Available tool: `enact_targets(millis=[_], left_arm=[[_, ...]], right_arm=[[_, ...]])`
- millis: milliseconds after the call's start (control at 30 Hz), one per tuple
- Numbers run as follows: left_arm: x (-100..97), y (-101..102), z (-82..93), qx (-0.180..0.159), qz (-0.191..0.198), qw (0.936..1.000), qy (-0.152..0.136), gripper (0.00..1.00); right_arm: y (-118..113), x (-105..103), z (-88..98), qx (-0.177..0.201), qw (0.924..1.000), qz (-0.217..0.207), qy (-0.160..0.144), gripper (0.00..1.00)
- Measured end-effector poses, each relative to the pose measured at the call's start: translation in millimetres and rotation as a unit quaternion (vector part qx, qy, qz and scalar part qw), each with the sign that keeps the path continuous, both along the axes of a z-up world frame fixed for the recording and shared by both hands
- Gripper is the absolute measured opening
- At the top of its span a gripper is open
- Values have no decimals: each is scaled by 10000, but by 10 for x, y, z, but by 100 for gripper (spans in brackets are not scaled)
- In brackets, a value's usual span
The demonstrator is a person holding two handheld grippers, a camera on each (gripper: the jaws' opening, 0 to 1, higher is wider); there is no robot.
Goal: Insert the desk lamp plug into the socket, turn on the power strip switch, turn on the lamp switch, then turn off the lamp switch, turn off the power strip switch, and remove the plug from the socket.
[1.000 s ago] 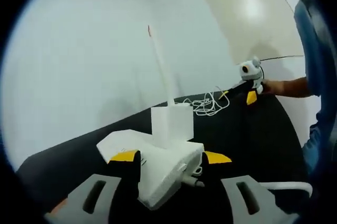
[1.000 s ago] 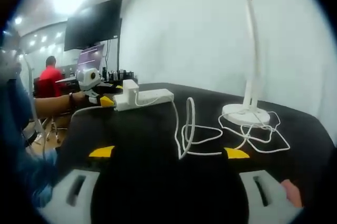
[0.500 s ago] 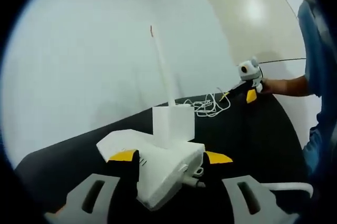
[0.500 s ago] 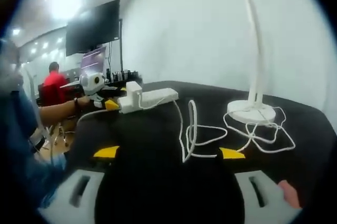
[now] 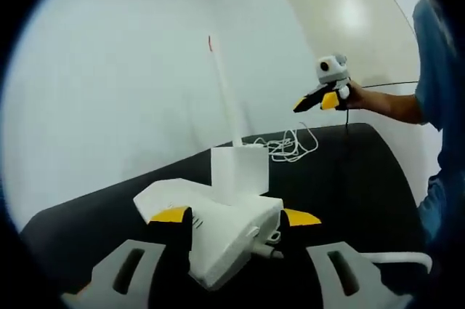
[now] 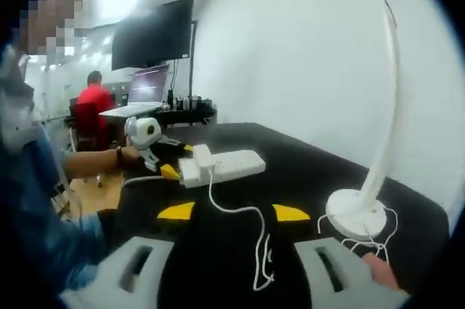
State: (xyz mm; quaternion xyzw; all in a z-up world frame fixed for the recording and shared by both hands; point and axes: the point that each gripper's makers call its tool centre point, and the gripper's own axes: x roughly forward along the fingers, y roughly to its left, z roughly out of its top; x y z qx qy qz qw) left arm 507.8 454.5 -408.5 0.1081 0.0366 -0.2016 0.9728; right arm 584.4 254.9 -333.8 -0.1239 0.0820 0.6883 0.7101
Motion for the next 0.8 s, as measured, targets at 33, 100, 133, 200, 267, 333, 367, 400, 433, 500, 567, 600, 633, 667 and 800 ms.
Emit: enact_targets(millis=[33, 100, 133, 200, 267, 333, 367, 400, 433, 500, 567, 600, 633, 667, 800], left_arm=[[1, 2, 0, 0, 1, 10000, -1, 46], [6, -3, 2, 1, 3, 10000, -2, 46], [-6, -17, 6, 2, 6, 10000, -3, 46], [-15, -30, 11, -1, 10, 10000, -4, 46], [-5, -28, 10, -10, 15, 10000, -1, 46], [-5, -35, 11, -18, 20, 10000, 2, 46], [-6, -38, 11, -19, 21, 10000, 3, 46], [-5, -32, 9, -22, 20, 10000, 2, 46], [-6, -32, 8, -24, 20, 10000, 2, 46], [-12, -44, 9, -25, 20, 10000, -3, 46], [-18, -57, 10, -28, 20, 10000, -5, 46], [-22, -60, 10, -27, 21, 10000, -7, 46], [-24, -61, 9, -30, 20, 10000, -7, 46], [-24, -56, 5, -31, 20, 10000, -6, 46], [-32, -57, -1, -31, 30, 10000, -11, 46]], right_arm=[[20, 4, 15, -10, 10000, 21, 25, 38], [60, 6, 36, -47, 10000, 68, 54, 37], [82, 5, 35, -94, 9999, 83, 58, 37], [124, 11, 25, -209, 9997, 92, 41, 37], [182, 22, 26, -284, 9995, 106, 45, 37], [228, 2, 4, -413, 9989, 180, 106, 37], [267, -8, -4, -456, 9987, 204, 69, 37], [294, -16, -32, -583, 9980, 240, 45, 37], [318, -34, -70, -749, 9967, 312, 16, 37], [391, -85, -130, -1061, 9931, 494, -49, 35], [451, -142, -165, -1279, 9896, 663, -55, 33], [470, -159, -174, -1336, 9885, 710, -59, 33], [500, -168, -182, -1412, 9872, 733, -59, 33], [520, -179, -195, -1512, 9853, 792, -89, 32], [587, -227, -230, -1864, 9777, 954, -135, 31]])
